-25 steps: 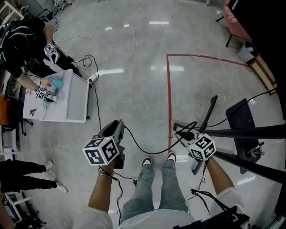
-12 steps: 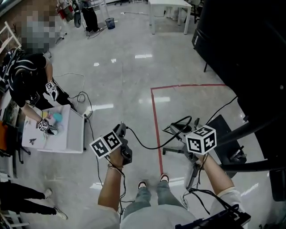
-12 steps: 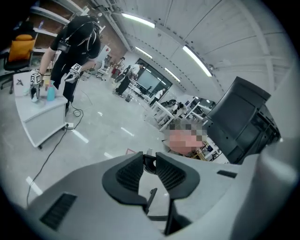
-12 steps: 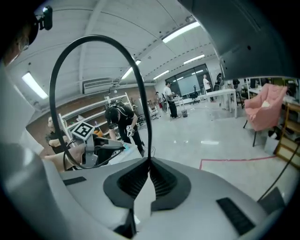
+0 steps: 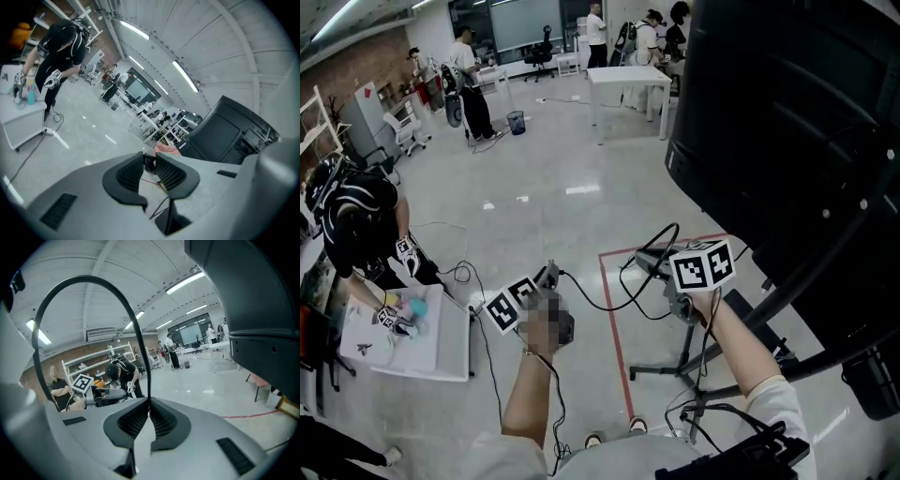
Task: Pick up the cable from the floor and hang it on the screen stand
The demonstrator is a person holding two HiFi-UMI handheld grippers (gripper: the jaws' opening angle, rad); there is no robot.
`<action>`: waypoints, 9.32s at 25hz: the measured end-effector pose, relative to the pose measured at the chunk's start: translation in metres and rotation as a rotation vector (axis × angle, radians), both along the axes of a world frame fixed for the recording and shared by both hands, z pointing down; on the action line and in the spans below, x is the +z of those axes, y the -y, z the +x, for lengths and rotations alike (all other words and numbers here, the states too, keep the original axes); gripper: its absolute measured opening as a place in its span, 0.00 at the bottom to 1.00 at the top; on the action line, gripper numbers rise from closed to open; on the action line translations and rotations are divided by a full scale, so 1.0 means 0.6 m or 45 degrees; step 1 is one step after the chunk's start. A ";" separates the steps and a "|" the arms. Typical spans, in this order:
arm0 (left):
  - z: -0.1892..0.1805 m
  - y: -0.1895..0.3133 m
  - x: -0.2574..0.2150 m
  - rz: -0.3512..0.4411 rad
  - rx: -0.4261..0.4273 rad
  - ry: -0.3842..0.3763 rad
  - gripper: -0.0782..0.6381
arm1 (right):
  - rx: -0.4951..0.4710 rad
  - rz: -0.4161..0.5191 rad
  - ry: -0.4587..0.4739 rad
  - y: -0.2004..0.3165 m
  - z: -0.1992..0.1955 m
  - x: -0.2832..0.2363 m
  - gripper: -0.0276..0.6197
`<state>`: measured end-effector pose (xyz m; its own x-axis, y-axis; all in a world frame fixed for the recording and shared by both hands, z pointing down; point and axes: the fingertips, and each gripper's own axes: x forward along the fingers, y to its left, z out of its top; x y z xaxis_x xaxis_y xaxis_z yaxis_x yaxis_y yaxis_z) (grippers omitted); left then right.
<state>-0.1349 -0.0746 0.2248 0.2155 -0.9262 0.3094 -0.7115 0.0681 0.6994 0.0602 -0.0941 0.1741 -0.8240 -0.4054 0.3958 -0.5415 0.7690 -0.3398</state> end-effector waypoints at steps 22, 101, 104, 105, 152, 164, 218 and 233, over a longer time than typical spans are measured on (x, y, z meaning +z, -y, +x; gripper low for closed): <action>0.175 0.124 -0.134 0.193 0.059 -0.110 0.23 | 0.104 0.185 -0.049 0.107 0.134 -0.188 0.09; 0.352 0.868 -0.245 0.359 1.215 -0.364 0.23 | 1.076 0.093 -0.244 0.481 0.172 -0.222 0.09; 0.384 0.893 -0.262 0.381 1.307 -0.390 0.23 | 1.196 0.087 -0.277 0.484 0.184 -0.236 0.09; 0.398 0.903 -0.268 0.389 1.346 -0.399 0.23 | 1.246 0.083 -0.284 0.486 0.189 -0.239 0.09; 0.686 1.051 -0.602 0.488 2.276 -0.710 0.23 | 2.863 -0.053 -0.742 0.586 0.158 -0.723 0.08; 0.762 1.036 -0.673 0.365 2.243 -0.778 0.23 | 3.018 -0.097 -0.897 0.589 0.200 -0.864 0.08; 0.691 0.835 -0.562 1.168 2.898 -0.521 0.23 | 3.137 0.765 -0.739 0.526 0.191 -0.758 0.09; 0.536 0.851 -0.537 1.193 2.954 -0.634 0.22 | 3.370 0.807 -0.765 0.556 0.103 -0.582 0.09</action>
<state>0.1866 -0.5853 -0.0975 0.4443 0.8794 -0.1707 0.8935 -0.4211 0.1564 0.1220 -0.4280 -0.1749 0.9805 0.1198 -0.1557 0.1058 -0.9898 -0.0954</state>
